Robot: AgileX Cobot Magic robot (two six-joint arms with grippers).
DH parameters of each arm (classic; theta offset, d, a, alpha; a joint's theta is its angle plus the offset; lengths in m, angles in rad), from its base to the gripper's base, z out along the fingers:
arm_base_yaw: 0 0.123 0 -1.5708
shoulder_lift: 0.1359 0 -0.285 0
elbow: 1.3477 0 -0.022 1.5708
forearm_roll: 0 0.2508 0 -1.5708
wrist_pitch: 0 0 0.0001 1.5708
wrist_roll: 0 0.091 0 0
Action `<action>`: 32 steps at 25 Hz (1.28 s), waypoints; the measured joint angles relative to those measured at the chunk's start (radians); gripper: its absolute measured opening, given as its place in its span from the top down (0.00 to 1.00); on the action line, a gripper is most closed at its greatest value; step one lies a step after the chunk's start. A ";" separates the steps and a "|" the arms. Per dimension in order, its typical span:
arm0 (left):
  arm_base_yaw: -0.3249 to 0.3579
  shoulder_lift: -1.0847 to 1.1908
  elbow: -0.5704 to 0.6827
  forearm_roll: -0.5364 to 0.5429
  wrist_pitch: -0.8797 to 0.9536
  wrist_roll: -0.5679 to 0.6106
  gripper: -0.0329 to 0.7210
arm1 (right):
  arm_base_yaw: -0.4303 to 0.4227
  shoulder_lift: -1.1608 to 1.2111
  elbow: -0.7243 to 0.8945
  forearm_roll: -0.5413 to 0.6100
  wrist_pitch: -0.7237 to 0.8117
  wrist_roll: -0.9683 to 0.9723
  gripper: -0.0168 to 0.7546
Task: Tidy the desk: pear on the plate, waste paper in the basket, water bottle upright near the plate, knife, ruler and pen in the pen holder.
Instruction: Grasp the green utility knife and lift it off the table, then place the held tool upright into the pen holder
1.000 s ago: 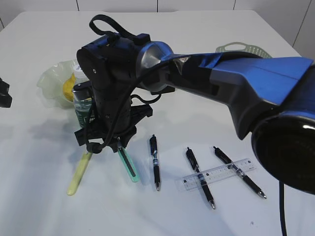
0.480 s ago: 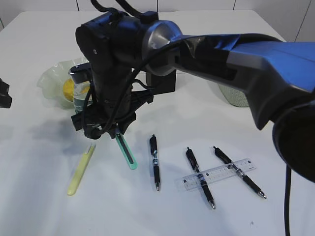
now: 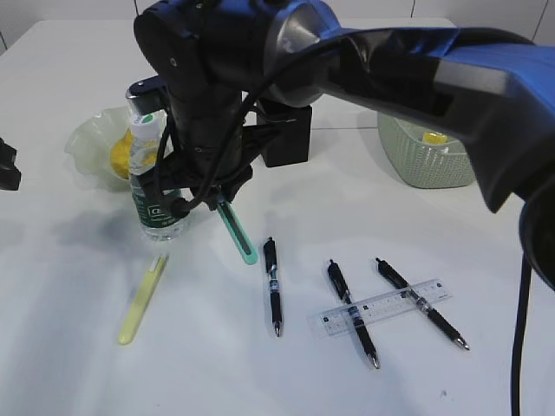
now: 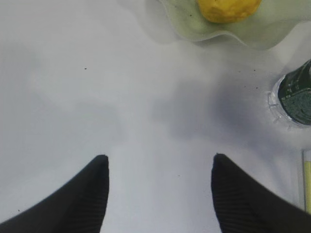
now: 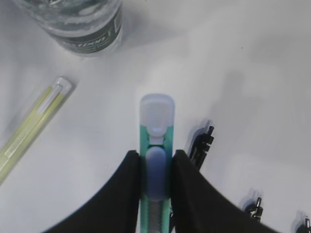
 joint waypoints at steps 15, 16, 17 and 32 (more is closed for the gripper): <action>0.000 0.000 0.000 0.000 0.000 0.000 0.34 | -0.070 -0.018 0.000 -0.074 0.003 0.011 0.79; 0.000 0.000 0.000 0.000 0.000 0.000 0.34 | -0.075 -0.018 -0.002 -0.076 0.003 0.011 0.79; 0.000 0.000 0.000 0.000 0.000 0.000 0.34 | -0.082 -0.018 -0.009 -0.076 0.003 0.008 0.79; 0.000 0.000 0.000 0.000 0.008 0.000 0.34 | -0.169 -0.018 -0.125 -0.063 0.004 -0.039 0.79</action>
